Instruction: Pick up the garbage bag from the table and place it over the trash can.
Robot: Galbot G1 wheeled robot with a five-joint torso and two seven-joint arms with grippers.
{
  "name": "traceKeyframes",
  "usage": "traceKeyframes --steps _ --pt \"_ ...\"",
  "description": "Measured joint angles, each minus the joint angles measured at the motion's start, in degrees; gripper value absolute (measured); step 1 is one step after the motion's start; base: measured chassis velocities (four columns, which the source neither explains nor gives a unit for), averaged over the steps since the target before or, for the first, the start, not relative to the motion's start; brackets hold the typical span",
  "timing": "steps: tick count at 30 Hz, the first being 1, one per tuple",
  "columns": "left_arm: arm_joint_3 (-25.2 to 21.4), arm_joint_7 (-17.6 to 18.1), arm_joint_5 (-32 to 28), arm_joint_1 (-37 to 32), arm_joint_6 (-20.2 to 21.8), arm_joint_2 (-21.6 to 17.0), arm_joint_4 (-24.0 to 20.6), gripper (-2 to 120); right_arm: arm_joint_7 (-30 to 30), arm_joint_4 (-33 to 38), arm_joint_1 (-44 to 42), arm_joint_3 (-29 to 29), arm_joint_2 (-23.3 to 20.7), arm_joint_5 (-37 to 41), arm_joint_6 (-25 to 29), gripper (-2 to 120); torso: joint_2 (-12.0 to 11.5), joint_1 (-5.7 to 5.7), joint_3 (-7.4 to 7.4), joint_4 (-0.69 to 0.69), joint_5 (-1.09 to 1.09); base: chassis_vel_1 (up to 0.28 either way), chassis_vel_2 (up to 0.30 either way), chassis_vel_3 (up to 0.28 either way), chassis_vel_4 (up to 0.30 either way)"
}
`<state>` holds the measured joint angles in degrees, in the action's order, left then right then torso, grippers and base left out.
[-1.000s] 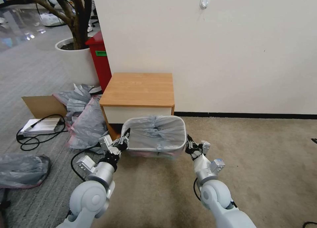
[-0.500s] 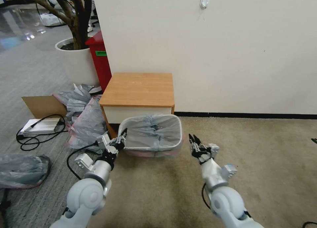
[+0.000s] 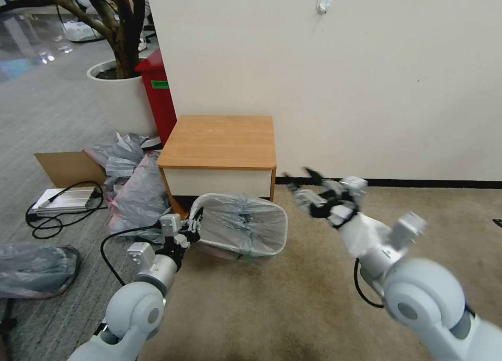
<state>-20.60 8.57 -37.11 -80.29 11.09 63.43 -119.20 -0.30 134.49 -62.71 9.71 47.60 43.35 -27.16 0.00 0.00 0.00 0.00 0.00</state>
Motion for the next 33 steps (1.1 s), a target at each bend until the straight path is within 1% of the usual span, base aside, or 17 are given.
traceKeyframes --steps 1,2,3,4,6,7,8,10,11,13,15,16,19,20,23,29,33 --pt "0.2 -0.3 1.2 -0.1 -0.1 0.0 -0.2 8 -0.5 -0.3 2.8 -3.0 -1.2 -0.8 -2.1 41 0.0 0.0 0.0 0.01 0.0 0.0 0.0 0.0 0.0" --pt "0.2 -0.3 1.2 -0.1 -0.1 0.0 -0.2 8 -0.5 -0.3 2.8 -3.0 -1.2 -0.8 -2.1 41 0.0 0.0 0.0 0.01 0.0 0.0 0.0 0.0 0.0" --pt "0.3 -0.5 2.0 -0.2 -0.2 -0.1 -0.5 8 -0.5 -0.7 4.5 -4.9 -1.8 -1.6 -3.4 38 0.0 0.0 0.0 0.01 -0.01 0.0 0.0 0.0 0.0" --pt "0.4 -0.9 3.2 -0.5 -0.4 -0.1 -0.9 8 -0.6 -1.6 8.1 -8.9 -2.5 -2.9 -5.9 32 0.0 0.0 0.01 0.0 0.01 0.0 0.0 0.0 0.0" --pt "0.6 -1.3 4.5 -0.9 -0.9 -0.3 -1.5 8 -0.3 -3.2 12.3 -13.2 -2.6 -5.1 -9.4 22 0.0 0.0 0.01 0.01 0.0 0.0 0.0 0.0 0.0" --pt "0.6 -1.4 5.0 -1.0 -1.1 -0.4 -1.8 8 0.0 -3.9 13.7 -14.9 -2.6 -5.9 -10.7 19 0.0 0.0 0.01 0.01 0.0 0.0 0.0 0.0 0.0" --pt "0.6 -1.4 5.0 -1.0 -1.1 -0.4 -1.8 8 0.0 -3.9 13.7 -14.9 -2.6 -5.9 -10.7 19 0.0 0.0 0.01 0.01 0.0 0.0 0.0 0.0 0.0" --pt "0.6 -1.9 5.8 -1.2 -1.5 -0.6 -2.3 8 0.9 -4.9 16.6 -18.0 -2.5 -6.7 -13.2 9 0.0 0.0 0.01 -0.01 0.0 0.0 0.0 0.0 0.0" --pt "0.6 -1.9 5.8 -1.2 -1.5 -0.6 -2.3 8 0.9 -4.9 16.6 -18.0 -2.5 -6.7 -13.2 9 0.0 0.0 0.01 -0.01 0.0 0.0 0.0 0.0 0.0" --pt "0.6 -2.2 6.3 -1.2 -1.7 -0.7 -2.7 8 1.5 -5.8 19.1 -21.7 -2.4 -7.5 -14.0 0 0.0 0.0 0.01 -0.01 0.0 0.0 0.0 0.0 0.0" --pt "0.7 -2.3 6.6 -1.2 -1.8 -0.7 -3.0 8 2.3 -6.9 21.2 -24.7 -1.9 -8.0 -14.0 0 0.0 0.0 0.0 -0.01 -0.01 0.0 0.0 0.0 0.0" --pt "0.7 -2.3 6.6 -1.2 -1.8 -0.7 -3.0 8 2.3 -6.9 21.2 -24.7 -1.9 -8.0 -14.0 0 0.0 0.0 0.0 -0.01 -0.01 0.0 0.0 0.0 0.0" --pt "1.3 -2.4 7.3 -1.2 -2.0 -0.5 -3.7 8 4.1 -9.2 24.0 -29.0 -0.7 -8.4 -14.0 0 0.0 0.0 0.01 -0.01 -0.01 0.0 0.0 0.0 0.0" --pt "1.3 -2.4 7.3 -1.2 -2.0 -0.5 -3.7 8 4.1 -9.2 24.0 -29.0 -0.7 -8.4 -14.0 0 0.0 0.0 0.01 -0.01 -0.01 0.0 0.0 0.0 0.0" --pt "1.8 -2.6 7.9 -1.2 -2.1 -0.1 -4.3 8 6.1 -12.1 26.6 -31.9 1.0 -8.6 -13.9 0 0.0 0.0 0.01 -0.01 0.0 0.0 0.0 0.0 0.0" --pt "2.3 -2.6 8.4 -1.4 -2.1 0.2 -5.1 8 6.7 -15.9 28.8 -34.2 2.6 -10.7 -13.7 0 0.0 0.0 0.0 -0.01 0.0 0.0 0.0 0.0 0.0" --pt "3.2 -3.5 9.1 -1.6 -2.1 0.3 -5.8 8 9.2 -19.8 31.7 -37.8 4.0 -11.1 -13.6 0 0.0 0.0 0.01 0.0 0.0 0.0 0.0 0.0 0.0"
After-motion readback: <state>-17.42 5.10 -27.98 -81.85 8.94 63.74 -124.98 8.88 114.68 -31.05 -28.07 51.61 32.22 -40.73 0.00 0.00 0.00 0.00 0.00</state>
